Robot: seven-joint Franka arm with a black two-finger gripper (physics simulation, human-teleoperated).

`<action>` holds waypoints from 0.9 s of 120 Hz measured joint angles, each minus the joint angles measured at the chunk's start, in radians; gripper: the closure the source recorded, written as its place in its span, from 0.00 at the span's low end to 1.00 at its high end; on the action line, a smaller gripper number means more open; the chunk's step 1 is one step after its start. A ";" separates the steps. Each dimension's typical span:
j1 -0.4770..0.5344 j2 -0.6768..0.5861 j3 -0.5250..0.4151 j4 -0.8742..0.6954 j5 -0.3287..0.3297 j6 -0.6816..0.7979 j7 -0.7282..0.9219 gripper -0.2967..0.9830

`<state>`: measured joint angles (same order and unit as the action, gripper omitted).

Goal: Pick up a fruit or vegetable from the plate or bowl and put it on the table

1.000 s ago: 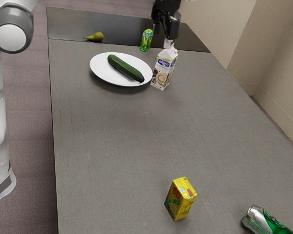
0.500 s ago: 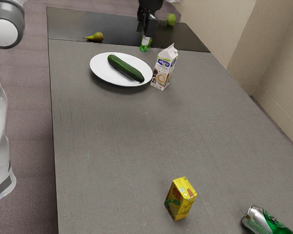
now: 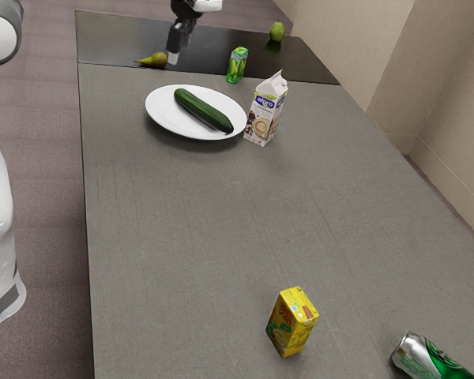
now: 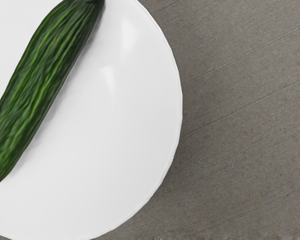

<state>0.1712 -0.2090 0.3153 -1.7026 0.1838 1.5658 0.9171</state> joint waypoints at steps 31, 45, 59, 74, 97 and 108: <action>0.007 0.179 0.022 -0.010 0.005 0.152 0.333 0.23; 0.006 0.240 0.022 -0.005 -0.006 0.223 0.443 0.23; 0.018 0.271 0.022 -0.002 -0.043 0.275 0.533 0.23; 0.108 0.316 0.022 -0.002 -0.093 0.307 0.613 0.23; 0.141 0.393 0.021 0.023 -0.147 0.330 0.707 0.23; 0.140 0.421 0.021 0.033 -0.167 0.335 0.743 0.23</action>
<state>0.3111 0.2120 0.3360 -1.6693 0.0164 1.9005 1.6600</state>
